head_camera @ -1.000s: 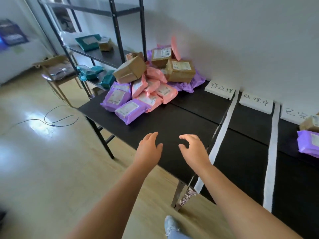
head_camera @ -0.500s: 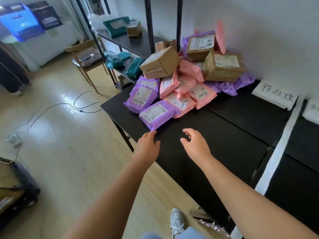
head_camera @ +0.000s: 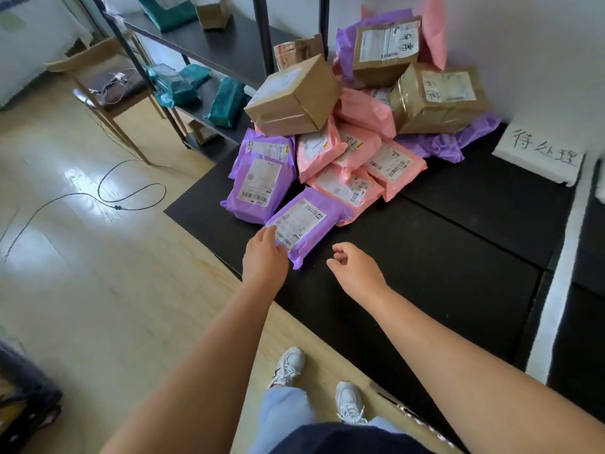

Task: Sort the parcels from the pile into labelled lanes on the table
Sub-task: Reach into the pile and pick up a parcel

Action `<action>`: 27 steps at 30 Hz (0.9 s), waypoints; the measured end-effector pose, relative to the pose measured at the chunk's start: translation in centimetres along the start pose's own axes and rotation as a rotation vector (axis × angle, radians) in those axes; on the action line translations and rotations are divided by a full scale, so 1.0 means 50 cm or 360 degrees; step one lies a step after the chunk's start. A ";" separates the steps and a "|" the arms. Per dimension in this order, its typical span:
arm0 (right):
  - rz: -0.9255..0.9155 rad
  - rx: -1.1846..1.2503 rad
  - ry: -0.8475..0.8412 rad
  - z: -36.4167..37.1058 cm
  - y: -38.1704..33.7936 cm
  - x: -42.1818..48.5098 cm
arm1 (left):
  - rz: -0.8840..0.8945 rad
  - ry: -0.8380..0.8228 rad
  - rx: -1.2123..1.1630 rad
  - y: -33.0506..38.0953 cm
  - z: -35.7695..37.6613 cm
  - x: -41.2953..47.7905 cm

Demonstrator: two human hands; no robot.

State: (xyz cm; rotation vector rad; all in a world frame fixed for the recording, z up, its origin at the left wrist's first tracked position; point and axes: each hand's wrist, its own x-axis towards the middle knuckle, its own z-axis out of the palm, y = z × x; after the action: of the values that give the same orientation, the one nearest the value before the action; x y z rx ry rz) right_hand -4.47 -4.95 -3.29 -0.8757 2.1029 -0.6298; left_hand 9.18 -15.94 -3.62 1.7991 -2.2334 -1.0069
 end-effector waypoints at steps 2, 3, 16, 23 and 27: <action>0.0085 0.0065 0.0021 0.011 -0.018 0.019 | 0.0062 -0.0040 0.0044 -0.006 -0.003 0.039; 0.0130 0.0092 0.0028 0.017 -0.027 0.026 | 0.0089 -0.0073 0.0067 -0.010 -0.004 0.056; 0.0448 0.0206 0.0262 0.105 -0.048 0.067 | 0.0139 -0.0285 -0.0038 -0.028 -0.001 0.099; 0.0676 0.0016 0.0687 0.059 0.012 0.011 | 0.0430 -0.0606 0.0184 -0.015 0.038 0.038; 0.0722 -0.0169 0.0732 0.015 0.042 -0.011 | 0.0616 -0.0613 0.0275 0.016 0.052 0.016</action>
State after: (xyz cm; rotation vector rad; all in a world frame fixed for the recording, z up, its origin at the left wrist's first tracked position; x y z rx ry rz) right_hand -4.40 -3.29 -4.90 -0.2924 2.6534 -0.5097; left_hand 7.05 -15.49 -5.43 1.2191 -2.8266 -1.1818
